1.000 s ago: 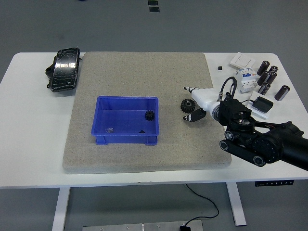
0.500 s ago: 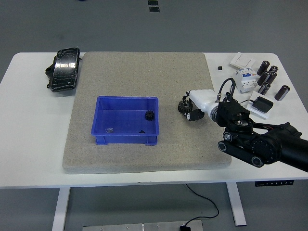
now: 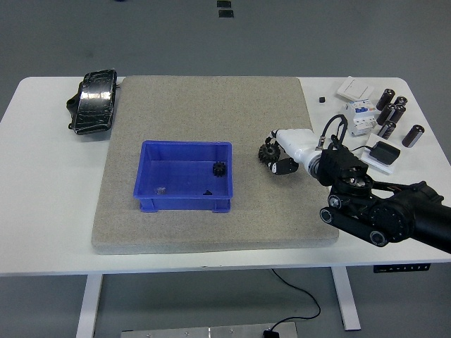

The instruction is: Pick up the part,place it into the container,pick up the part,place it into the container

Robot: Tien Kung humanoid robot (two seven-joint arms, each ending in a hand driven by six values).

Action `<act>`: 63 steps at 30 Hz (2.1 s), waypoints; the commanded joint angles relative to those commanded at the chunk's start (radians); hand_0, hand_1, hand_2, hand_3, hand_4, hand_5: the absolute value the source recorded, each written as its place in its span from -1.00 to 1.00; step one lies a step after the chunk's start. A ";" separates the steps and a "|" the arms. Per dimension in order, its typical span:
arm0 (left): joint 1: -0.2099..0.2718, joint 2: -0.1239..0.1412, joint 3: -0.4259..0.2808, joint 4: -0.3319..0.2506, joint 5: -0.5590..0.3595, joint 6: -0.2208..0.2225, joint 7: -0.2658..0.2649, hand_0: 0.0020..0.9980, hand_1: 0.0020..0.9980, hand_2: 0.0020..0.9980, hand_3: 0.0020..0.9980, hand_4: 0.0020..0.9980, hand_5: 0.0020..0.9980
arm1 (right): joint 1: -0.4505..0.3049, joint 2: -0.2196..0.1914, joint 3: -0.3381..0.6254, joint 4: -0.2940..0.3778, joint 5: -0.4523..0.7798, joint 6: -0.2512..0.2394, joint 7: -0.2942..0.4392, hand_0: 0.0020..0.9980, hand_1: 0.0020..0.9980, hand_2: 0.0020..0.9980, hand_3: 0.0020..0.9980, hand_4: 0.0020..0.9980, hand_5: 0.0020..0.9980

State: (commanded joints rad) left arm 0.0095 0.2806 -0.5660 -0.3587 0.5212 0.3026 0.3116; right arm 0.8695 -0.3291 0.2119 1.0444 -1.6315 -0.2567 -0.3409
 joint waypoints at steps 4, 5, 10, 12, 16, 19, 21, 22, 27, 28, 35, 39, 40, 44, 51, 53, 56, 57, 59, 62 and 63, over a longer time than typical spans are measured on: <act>0.002 -0.001 0.003 0.000 -0.005 0.001 -0.002 0.35 0.34 0.21 0.12 -0.03 -0.01 | -0.016 -0.022 0.071 0.073 -0.048 -0.008 -0.014 -0.22 0.12 0.16 0.36 0.00 -0.66; 0.002 -0.001 0.003 0.000 -0.006 0.001 -0.002 0.35 0.34 0.21 0.12 -0.03 -0.01 | -0.021 -0.027 0.088 0.093 -0.060 -0.011 -0.018 -0.22 0.12 0.16 0.36 0.00 -0.66; 0.006 -0.002 0.004 0.000 -0.009 0.003 -0.001 0.35 0.34 0.21 0.12 -0.03 0.00 | -0.056 -0.047 0.159 0.217 -0.143 -0.029 -0.047 -0.22 0.12 0.19 0.36 0.00 -0.57; 0.008 -0.003 0.004 -0.001 -0.009 0.004 0.000 0.35 0.34 0.21 0.12 -0.03 0.00 | -0.069 -0.045 0.171 0.273 -0.186 -0.039 -0.061 -0.22 0.12 0.19 0.36 0.00 -0.57; 0.008 -0.003 0.003 -0.002 -0.008 0.004 0.001 0.35 0.34 0.21 0.12 -0.03 0.00 | -0.081 -0.028 0.165 0.372 -0.254 -0.067 -0.080 -0.12 0.19 0.29 0.39 0.06 -0.52; 0.008 -0.002 0.002 -0.001 -0.007 0.003 0.001 0.35 0.34 0.21 0.12 -0.03 0.00 | -0.084 -0.006 0.141 0.428 -0.281 -0.100 -0.093 0.46 0.79 0.90 0.76 0.25 -0.42; 0.008 -0.001 0.002 -0.002 -0.006 0.004 0.002 0.35 0.34 0.21 0.12 -0.03 0.00 | -0.087 0.006 0.127 0.439 -0.286 -0.117 -0.095 0.46 0.79 0.90 0.76 0.25 -0.42; 0.008 -0.001 0.002 -0.002 -0.006 0.004 0.002 0.35 0.34 0.21 0.12 -0.03 0.00 | -0.088 0.012 0.120 0.441 -0.286 -0.126 -0.095 0.46 0.79 0.90 0.76 0.25 -0.42; 0.008 0.000 0.002 -0.002 -0.006 0.004 0.002 0.35 0.34 0.21 0.12 -0.03 0.00 | -0.088 0.032 0.091 0.433 -0.277 -0.153 -0.099 0.57 0.89 0.97 0.81 0.27 -0.42; 0.008 0.000 0.002 -0.002 -0.005 0.003 0.003 0.35 0.34 0.21 0.12 -0.03 0.00 | -0.087 0.034 0.086 0.430 -0.275 -0.155 -0.100 0.57 0.89 0.97 0.81 0.27 -0.42; 0.007 -0.001 0.001 -0.001 -0.004 0.002 0.002 0.35 0.34 0.21 0.12 -0.03 0.00 | -0.089 0.042 0.073 0.413 -0.259 -0.158 -0.100 0.58 0.90 0.97 0.83 0.29 -0.41; 0.009 -0.002 0.001 -0.001 -0.004 0.002 0.003 0.35 0.34 0.21 0.12 -0.03 0.00 | -0.102 0.033 0.106 0.423 -0.247 -0.163 -0.093 0.56 0.90 0.96 0.81 0.28 -0.43; 0.009 -0.002 0.001 -0.001 -0.004 0.002 0.003 0.35 0.34 0.21 0.12 -0.03 0.00 | -0.107 0.029 0.119 0.428 -0.240 -0.165 -0.090 0.56 0.90 0.96 0.81 0.28 -0.43; 0.010 -0.003 0.001 -0.002 -0.005 0.002 0.003 0.35 0.34 0.21 0.12 -0.03 0.00 | -0.128 0.008 0.187 0.451 -0.182 -0.188 -0.060 0.51 0.85 0.89 0.78 0.26 -0.43; 0.010 -0.004 0.002 0.000 -0.010 0.001 0.000 0.35 0.34 0.21 0.12 -0.03 0.00 | -0.195 -0.038 0.328 0.494 -0.060 -0.243 0.007 0.42 0.75 0.80 0.72 0.23 -0.46; 0.011 -0.005 0.001 -0.001 -0.010 0.001 0.000 0.35 0.34 0.21 0.12 -0.03 0.00 | -0.221 -0.050 0.366 0.496 -0.023 -0.259 0.031 0.42 0.75 0.80 0.72 0.23 -0.46; 0.013 -0.006 0.004 -0.001 -0.015 0.002 -0.001 0.35 0.34 0.21 0.12 -0.03 -0.01 | -0.274 -0.069 0.427 0.493 0.044 -0.284 0.082 0.35 0.68 0.70 0.66 0.24 -0.44; 0.013 -0.007 0.005 -0.001 -0.016 0.002 -0.001 0.35 0.34 0.21 0.12 -0.03 -0.01 | -0.291 -0.074 0.445 0.491 0.064 -0.290 0.099 0.35 0.68 0.70 0.66 0.24 -0.44; 0.014 -0.008 0.006 -0.001 -0.020 0.003 -0.002 0.35 0.34 0.21 0.12 -0.03 -0.01 | -0.329 -0.086 0.482 0.487 0.108 -0.300 0.136 0.35 0.68 0.70 0.66 0.24 -0.44; 0.015 -0.010 0.010 0.000 -0.025 0.003 -0.004 0.35 0.34 0.21 0.12 -0.02 -0.01 | -0.387 -0.106 0.528 0.473 0.173 -0.310 0.184 0.29 0.59 0.64 0.56 0.30 -0.41; 0.015 -0.011 0.011 0.000 -0.026 0.003 -0.005 0.35 0.34 0.21 0.12 -0.02 -0.01 | -0.407 -0.111 0.539 0.466 0.194 -0.311 0.196 0.29 0.59 0.64 0.56 0.30 -0.41</act>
State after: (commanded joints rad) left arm 0.0247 0.2693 -0.5549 -0.3591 0.4948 0.3056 0.3069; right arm 0.4629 -0.4406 0.7510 1.5101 -1.4375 -0.5677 -0.1453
